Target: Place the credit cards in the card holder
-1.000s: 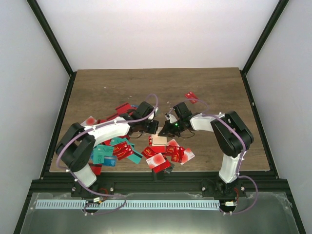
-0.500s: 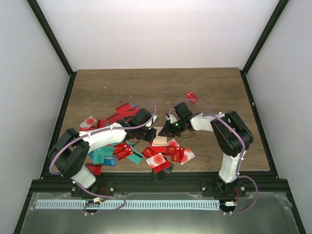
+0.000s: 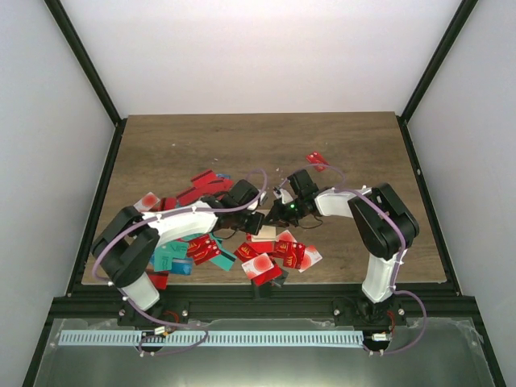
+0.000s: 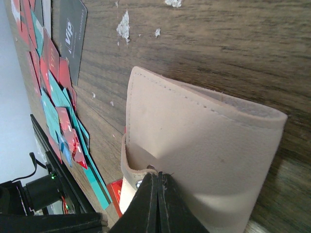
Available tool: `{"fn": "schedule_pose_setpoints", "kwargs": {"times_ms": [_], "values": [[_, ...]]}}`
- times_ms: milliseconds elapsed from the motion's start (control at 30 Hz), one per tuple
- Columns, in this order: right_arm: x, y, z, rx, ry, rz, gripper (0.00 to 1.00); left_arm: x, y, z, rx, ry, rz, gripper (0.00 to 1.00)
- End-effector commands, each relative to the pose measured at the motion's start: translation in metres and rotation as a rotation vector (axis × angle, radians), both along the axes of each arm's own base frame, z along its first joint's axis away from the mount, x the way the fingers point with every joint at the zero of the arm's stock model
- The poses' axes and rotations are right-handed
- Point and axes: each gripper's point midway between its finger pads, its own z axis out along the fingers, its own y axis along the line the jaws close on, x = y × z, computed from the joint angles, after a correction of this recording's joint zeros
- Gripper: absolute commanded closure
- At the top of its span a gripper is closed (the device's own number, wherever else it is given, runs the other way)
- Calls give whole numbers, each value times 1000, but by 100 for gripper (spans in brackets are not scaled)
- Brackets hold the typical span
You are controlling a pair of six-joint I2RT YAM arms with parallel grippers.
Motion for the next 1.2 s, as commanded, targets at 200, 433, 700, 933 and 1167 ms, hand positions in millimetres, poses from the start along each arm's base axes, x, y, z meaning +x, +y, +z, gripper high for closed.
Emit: {"fn": "schedule_pose_setpoints", "kwargs": {"times_ms": [200, 433, 700, 933, 1167], "values": [[-7, -36, -58, -221, 49, -73, 99, 10, 0, -46, 102, 20, 7, 96], [-8, -33, -56, -203, 53, -64, 99, -1, 38, -91, 260, 58, 113, 96], [-4, -25, -40, -161, 30, -35, 99, 14, 19, -28, 110, -46, 140, 96], [7, -17, -17, -127, -14, -18, 90, 22, 3, 19, 24, -93, 108, 95], [15, -13, 4, -114, -57, -16, 76, 24, -1, 24, 10, -93, 107, 95]]}}
